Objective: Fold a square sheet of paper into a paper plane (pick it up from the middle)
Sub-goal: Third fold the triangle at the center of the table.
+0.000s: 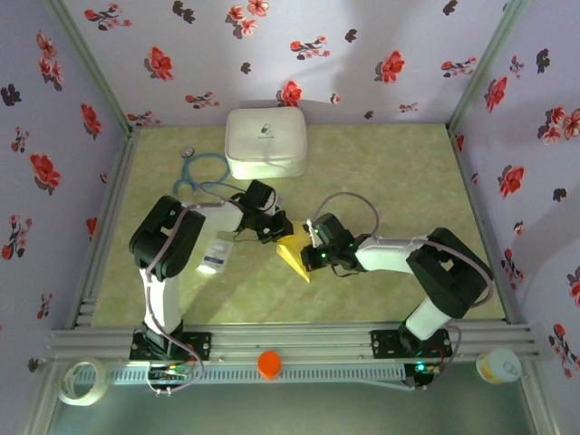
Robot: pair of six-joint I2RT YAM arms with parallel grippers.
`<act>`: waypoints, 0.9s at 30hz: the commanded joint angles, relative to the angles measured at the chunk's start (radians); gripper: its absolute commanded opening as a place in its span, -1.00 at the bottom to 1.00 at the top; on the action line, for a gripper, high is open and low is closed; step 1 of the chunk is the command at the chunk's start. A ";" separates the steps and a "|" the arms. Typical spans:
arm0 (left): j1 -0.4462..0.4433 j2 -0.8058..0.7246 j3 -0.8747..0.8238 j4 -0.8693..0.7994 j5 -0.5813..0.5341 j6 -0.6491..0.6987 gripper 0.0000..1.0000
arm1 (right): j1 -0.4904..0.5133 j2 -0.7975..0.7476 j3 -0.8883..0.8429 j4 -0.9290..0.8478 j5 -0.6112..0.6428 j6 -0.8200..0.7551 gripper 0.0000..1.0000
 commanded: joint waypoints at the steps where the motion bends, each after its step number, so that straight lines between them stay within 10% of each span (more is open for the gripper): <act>1: 0.003 -0.020 0.043 -0.089 -0.010 0.049 -0.77 | -0.007 0.031 0.006 -0.037 0.018 0.000 -1.00; 10: 0.010 -0.152 0.046 -0.149 -0.101 0.077 -0.49 | -0.007 0.030 0.002 -0.030 0.026 0.015 -1.00; 27: -0.069 -0.271 -0.316 0.318 0.007 -0.206 -0.93 | -0.007 0.036 0.002 -0.023 0.037 0.032 -1.00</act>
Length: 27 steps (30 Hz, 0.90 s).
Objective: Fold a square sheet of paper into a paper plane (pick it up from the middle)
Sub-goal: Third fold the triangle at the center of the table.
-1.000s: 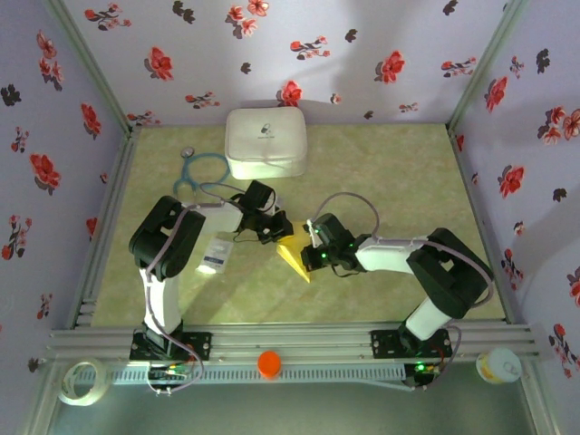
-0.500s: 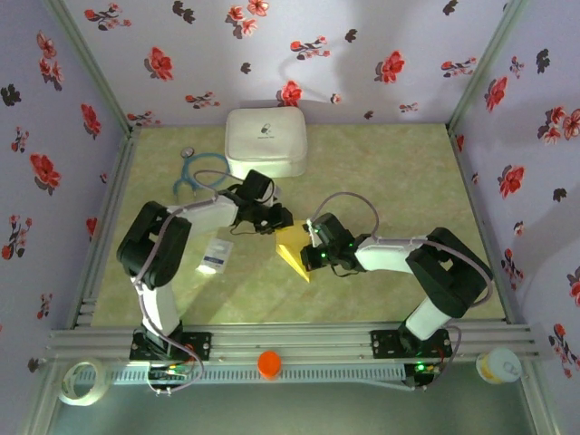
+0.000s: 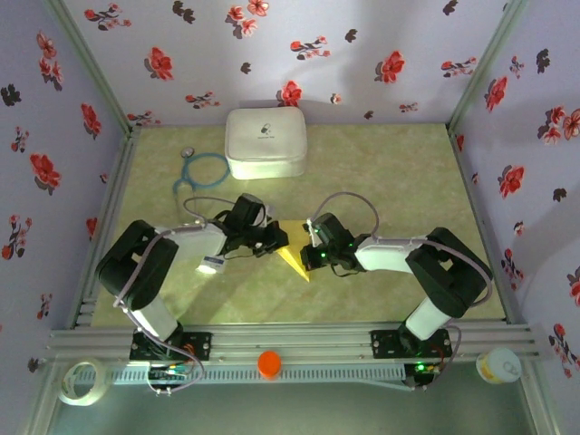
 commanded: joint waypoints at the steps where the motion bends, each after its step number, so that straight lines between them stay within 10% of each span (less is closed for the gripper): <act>1: -0.013 0.019 -0.026 0.134 0.024 -0.077 -0.93 | -0.007 0.030 0.000 -0.032 0.036 0.020 -1.00; 27: -0.026 0.108 -0.009 0.091 0.033 -0.086 -1.00 | -0.007 0.032 0.007 -0.048 0.038 0.016 -1.00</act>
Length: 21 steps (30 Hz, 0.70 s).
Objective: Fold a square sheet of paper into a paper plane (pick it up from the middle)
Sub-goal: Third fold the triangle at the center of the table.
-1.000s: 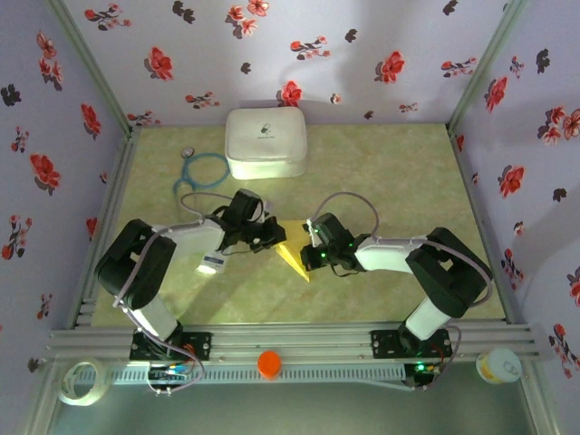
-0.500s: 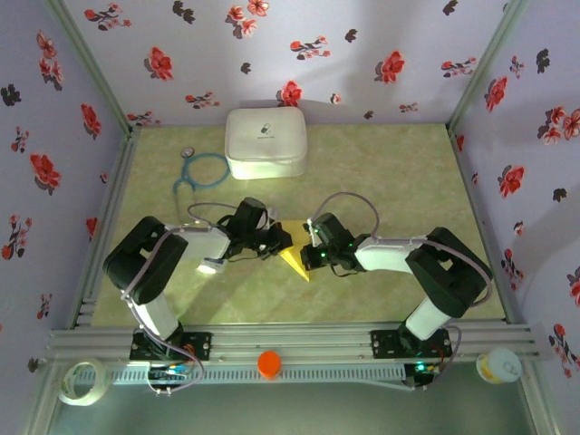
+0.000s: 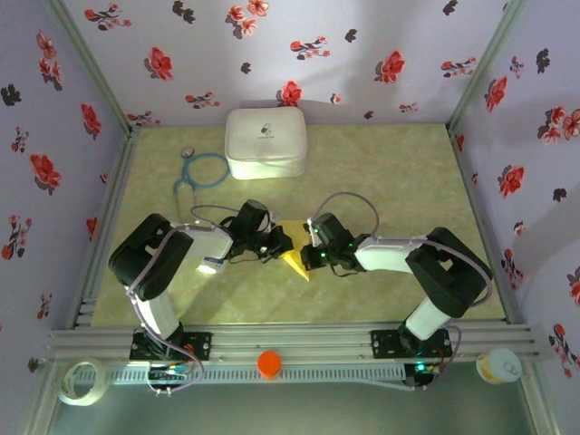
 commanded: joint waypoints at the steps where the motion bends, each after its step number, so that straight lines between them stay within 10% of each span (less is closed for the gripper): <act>1: -0.005 0.010 0.015 -0.043 -0.005 0.019 -1.00 | -0.008 0.033 0.009 -0.050 0.034 0.005 -1.00; 21: -0.003 0.029 -0.002 -0.127 -0.066 0.069 -1.00 | -0.007 0.028 0.025 -0.070 0.019 0.011 -0.92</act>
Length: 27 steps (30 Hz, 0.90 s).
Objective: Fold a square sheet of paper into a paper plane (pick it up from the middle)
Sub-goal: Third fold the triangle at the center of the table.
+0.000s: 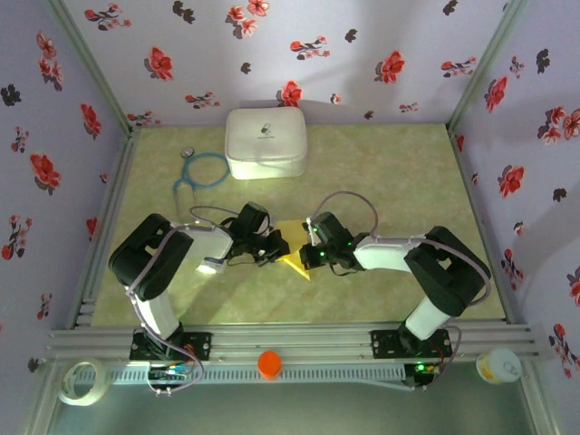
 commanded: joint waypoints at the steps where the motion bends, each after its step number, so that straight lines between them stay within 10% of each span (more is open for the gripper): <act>1: -0.003 0.034 -0.001 -0.040 -0.028 0.032 -1.00 | -0.008 0.014 0.013 -0.064 0.015 0.012 -0.90; 15: -0.003 0.046 0.001 -0.037 -0.031 0.034 -1.00 | -0.029 -0.148 0.037 -0.131 -0.077 0.132 -0.17; 20: -0.003 0.048 0.005 -0.040 -0.030 0.037 -1.00 | -0.026 -0.067 0.060 -0.056 -0.322 0.202 -0.60; 27: -0.002 0.045 0.002 -0.040 -0.033 0.039 -1.00 | -0.018 -0.028 0.072 -0.077 -0.321 0.194 -0.90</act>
